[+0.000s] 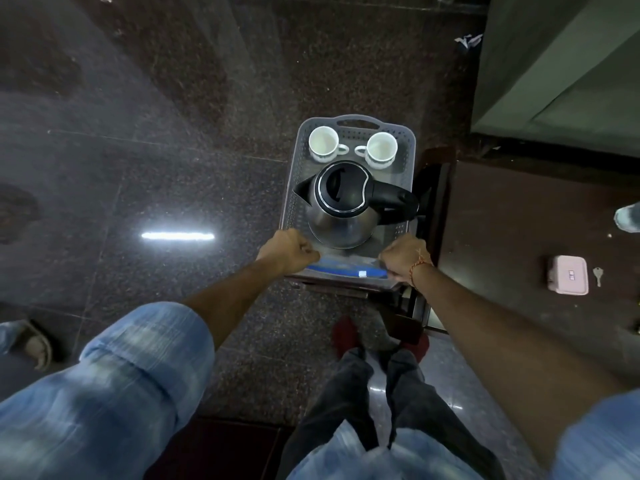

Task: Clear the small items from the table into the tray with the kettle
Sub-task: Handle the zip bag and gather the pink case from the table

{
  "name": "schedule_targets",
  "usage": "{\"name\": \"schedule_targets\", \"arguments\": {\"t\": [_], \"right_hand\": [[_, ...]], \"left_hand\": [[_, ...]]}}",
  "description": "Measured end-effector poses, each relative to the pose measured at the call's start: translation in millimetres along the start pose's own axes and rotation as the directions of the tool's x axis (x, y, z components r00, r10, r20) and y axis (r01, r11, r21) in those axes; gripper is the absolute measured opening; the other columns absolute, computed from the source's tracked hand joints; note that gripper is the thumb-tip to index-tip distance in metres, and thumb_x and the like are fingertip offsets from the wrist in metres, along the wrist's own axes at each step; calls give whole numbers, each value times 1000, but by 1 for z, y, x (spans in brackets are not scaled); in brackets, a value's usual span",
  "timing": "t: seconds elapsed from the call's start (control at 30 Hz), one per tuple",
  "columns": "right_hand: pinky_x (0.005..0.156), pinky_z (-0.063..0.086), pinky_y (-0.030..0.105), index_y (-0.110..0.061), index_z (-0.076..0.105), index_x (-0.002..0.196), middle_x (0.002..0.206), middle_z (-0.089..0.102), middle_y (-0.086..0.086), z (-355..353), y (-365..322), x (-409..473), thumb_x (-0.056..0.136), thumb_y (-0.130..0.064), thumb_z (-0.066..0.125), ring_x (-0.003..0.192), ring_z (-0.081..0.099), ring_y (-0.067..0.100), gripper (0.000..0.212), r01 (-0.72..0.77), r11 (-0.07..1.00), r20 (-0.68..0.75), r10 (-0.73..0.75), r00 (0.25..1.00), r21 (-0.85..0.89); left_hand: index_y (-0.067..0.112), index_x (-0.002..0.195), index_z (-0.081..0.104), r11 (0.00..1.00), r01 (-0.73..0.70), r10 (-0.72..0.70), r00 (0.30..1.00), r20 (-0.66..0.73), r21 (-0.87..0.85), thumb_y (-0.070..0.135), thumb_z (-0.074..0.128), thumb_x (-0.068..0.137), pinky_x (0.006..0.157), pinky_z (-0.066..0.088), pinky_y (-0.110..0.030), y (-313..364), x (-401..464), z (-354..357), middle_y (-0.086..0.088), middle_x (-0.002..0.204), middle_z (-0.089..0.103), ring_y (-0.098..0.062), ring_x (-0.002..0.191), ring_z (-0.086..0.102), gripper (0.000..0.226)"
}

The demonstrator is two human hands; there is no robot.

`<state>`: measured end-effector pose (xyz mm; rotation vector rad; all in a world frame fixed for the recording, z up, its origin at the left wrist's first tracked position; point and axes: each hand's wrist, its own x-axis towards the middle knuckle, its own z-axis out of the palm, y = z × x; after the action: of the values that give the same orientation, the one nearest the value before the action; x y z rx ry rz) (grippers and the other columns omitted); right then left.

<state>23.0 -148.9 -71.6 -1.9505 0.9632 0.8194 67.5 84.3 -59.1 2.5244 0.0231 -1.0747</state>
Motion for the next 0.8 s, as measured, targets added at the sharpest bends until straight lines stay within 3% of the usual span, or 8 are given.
{"name": "schedule_targets", "arguments": {"t": [0.1,0.23,0.37,0.47,0.57,0.67,0.8], "right_hand": [[80,60,43,-2,69,100,104,68,18,-8,-2,-7,79,-10,62,90,70,31,23,106,988,-26,-109,994,-113],[77,60,47,-3,68,83,92,71,17,-20,-7,-20,80,-8,57,83,70,33,12,171,975,-67,-182,981,-143],[83,59,46,-5,73,89,98,70,19,-40,-11,-39,80,-17,57,89,70,34,21,198,967,-71,-212,975,-159],[85,58,45,-4,72,97,104,69,22,-66,-20,-58,81,-21,60,91,69,35,26,229,959,-105,-248,963,-166],[83,59,45,-7,72,96,101,69,18,-99,-33,-82,82,-24,63,88,69,34,24,267,944,-133,-295,946,-194],[93,55,42,-11,71,106,115,66,17,-141,-45,-106,82,-28,62,104,65,34,30,292,926,-216,-344,914,-240],[96,53,36,-20,76,97,114,70,10,-212,-51,-150,80,-28,66,108,65,29,21,365,889,-356,-448,820,-276]], "left_hand": [[28,101,71,983,0,2,1000,-8,186,50,67,74,85,53,-39,6,-6,-4,0,106,67,-26,99,65,36],[21,124,60,940,-39,27,999,39,339,55,62,80,89,49,-42,10,-15,-9,-5,123,61,-29,109,60,55],[21,126,57,869,-131,129,991,37,477,52,60,83,86,50,-43,29,-40,-27,-8,121,61,-32,108,61,53],[18,116,62,850,-259,245,965,90,458,45,61,82,85,54,-42,62,-58,-52,-9,115,65,-31,102,63,44],[16,110,71,808,-440,430,895,119,392,33,64,85,85,54,-39,110,-76,-81,-7,107,71,-25,98,65,31],[17,104,73,723,-564,589,805,70,398,31,64,87,85,51,-33,167,-94,-104,-4,101,72,-20,95,66,24],[14,117,68,606,-660,748,663,-36,443,33,68,85,89,43,-21,249,-118,-130,-3,112,71,-17,106,64,37]]}}
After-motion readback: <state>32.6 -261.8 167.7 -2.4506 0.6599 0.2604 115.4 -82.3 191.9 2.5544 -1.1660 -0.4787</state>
